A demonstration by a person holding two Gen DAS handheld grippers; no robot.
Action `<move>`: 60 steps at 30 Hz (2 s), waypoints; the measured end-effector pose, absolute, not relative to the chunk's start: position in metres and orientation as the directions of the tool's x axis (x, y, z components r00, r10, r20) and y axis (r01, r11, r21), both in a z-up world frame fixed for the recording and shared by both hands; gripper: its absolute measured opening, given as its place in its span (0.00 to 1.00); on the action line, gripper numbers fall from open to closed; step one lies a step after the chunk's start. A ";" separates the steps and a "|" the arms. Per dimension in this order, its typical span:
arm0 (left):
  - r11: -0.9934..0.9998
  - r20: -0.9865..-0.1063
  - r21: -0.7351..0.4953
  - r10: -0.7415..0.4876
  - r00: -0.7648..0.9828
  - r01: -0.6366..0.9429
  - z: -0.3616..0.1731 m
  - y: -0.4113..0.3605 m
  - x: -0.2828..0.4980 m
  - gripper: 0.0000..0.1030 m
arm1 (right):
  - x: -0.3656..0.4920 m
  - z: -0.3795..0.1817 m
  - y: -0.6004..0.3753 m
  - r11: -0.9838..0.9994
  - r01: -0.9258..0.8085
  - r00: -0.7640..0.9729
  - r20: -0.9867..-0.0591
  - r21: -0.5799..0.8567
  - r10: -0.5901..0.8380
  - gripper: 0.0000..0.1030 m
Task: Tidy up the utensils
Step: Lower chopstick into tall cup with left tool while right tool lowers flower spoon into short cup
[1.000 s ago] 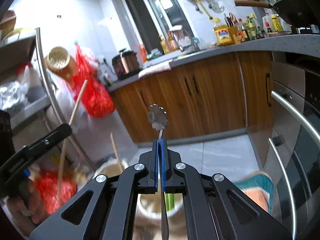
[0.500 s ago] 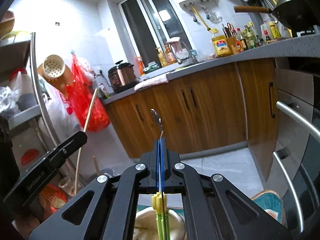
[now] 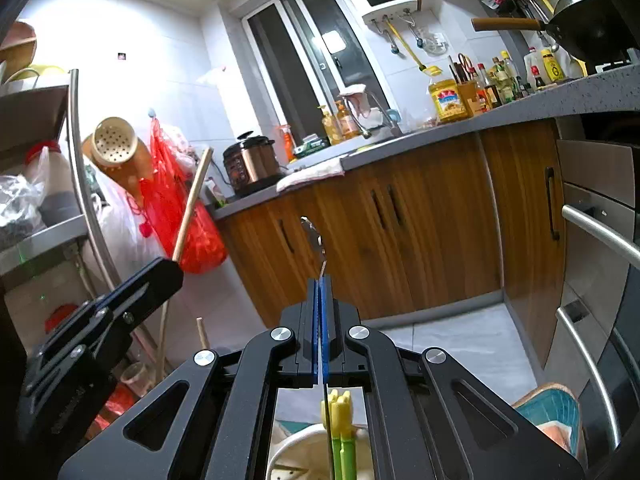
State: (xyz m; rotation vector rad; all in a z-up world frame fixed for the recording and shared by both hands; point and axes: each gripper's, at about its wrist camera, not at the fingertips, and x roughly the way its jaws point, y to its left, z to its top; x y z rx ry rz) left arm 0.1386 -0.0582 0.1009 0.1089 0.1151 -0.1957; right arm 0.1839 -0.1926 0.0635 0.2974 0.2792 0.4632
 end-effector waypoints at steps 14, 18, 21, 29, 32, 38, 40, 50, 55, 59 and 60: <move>0.957 -0.111 0.208 -0.184 0.977 0.204 0.088 -0.069 0.131 0.06 | 0.176 0.049 -0.199 0.856 -0.394 0.857 -0.203 0.335 0.474 0.02; 0.954 -0.097 0.208 -0.200 0.975 0.217 0.092 -0.076 0.128 0.06 | 0.174 0.043 -0.205 0.854 -0.387 0.856 -0.209 0.347 0.473 0.02; 0.954 -0.096 0.220 -0.188 0.977 0.205 0.090 -0.083 0.129 0.06 | 0.174 0.039 -0.209 0.852 -0.381 0.852 -0.221 0.359 0.474 0.02; 0.973 -0.191 0.101 -0.186 0.964 0.208 0.076 -0.062 0.137 0.06 | 0.164 0.037 -0.213 0.839 -0.411 0.832 -0.229 0.356 0.505 0.02; 0.976 -0.243 0.074 -0.179 0.953 0.202 0.075 -0.056 0.138 0.06 | 0.158 0.038 -0.215 0.834 -0.431 0.820 -0.236 0.345 0.521 0.02; 0.978 -0.307 0.025 -0.191 0.932 0.208 0.074 -0.048 0.135 0.06 | 0.145 0.037 -0.218 0.828 -0.447 0.808 -0.245 0.340 0.537 0.02; 0.976 -0.303 0.012 -0.204 0.931 0.217 0.074 -0.045 0.131 0.06 | 0.143 0.038 -0.219 0.827 -0.449 0.808 -0.241 0.338 0.537 0.02; 0.958 -0.310 -0.138 -0.284 0.907 0.253 0.073 -0.021 0.128 0.06 | 0.139 0.044 -0.221 0.814 -0.455 0.805 -0.223 0.362 0.549 0.02; 0.952 -0.221 -0.171 -0.288 0.932 0.254 0.087 -0.017 0.132 0.06 | 0.140 0.044 -0.220 0.812 -0.453 0.805 -0.224 0.367 0.550 0.02; 0.958 -0.169 -0.147 -0.268 0.948 0.245 0.093 -0.026 0.143 0.06 | 0.140 0.044 -0.216 0.814 -0.458 0.802 -0.230 0.358 0.552 0.02; 0.962 -0.161 -0.136 -0.256 0.953 0.235 0.093 -0.029 0.145 0.06 | 0.140 0.044 -0.216 0.814 -0.458 0.801 -0.231 0.357 0.552 0.02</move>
